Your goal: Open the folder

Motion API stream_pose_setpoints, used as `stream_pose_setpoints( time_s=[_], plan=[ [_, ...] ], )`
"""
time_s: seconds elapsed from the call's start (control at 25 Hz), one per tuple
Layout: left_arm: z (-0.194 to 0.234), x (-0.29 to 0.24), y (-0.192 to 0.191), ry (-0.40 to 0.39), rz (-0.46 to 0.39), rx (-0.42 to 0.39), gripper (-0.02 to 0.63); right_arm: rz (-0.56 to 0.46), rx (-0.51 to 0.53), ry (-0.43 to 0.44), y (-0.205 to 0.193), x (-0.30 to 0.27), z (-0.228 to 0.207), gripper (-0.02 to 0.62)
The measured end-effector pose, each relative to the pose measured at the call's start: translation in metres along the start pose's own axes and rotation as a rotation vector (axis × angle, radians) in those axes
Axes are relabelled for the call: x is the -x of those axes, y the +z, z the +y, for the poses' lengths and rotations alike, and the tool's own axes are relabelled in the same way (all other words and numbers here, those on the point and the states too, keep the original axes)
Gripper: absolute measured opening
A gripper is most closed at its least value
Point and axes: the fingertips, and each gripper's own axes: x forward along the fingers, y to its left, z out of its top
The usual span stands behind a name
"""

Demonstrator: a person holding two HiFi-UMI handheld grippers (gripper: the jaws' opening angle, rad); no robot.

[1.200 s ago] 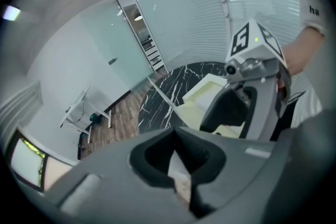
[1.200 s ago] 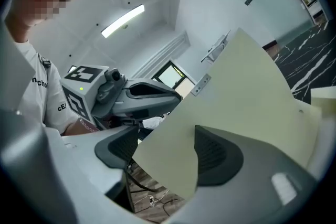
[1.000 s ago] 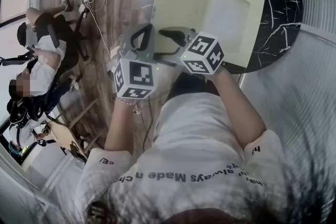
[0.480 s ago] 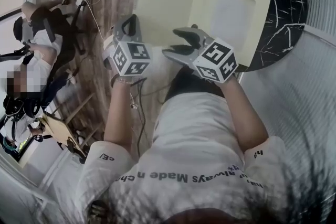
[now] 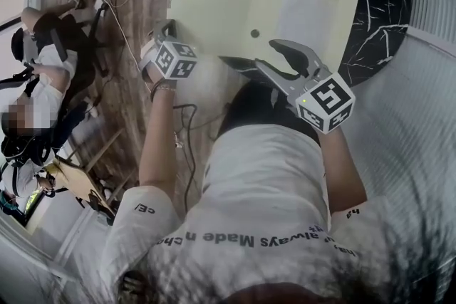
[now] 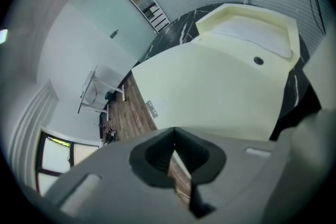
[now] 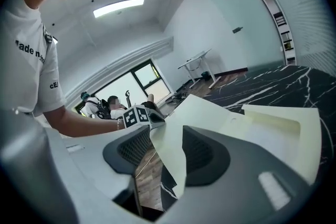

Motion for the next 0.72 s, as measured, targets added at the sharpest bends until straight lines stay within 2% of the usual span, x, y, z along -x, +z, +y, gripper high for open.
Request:
stream_pose_setpoints(
  time_s=[0.12,0.36,0.72],
  plan=[
    [-0.011,-0.016,-0.009,-0.014,0.027,0.008,0.003,-0.015,0.001,-0.057,-0.002,0.019,-0.009,0.186],
    [-0.033,-0.037,-0.020,-0.053,0.046,0.061,0.002,-0.022,0.068,-0.173,-0.002,0.047,-0.021,0.160],
    [-0.056,-0.056,-0.030,-0.100,0.069,0.128,0.002,-0.055,0.077,-0.228,0.006,0.080,-0.025,0.141]
  ],
)
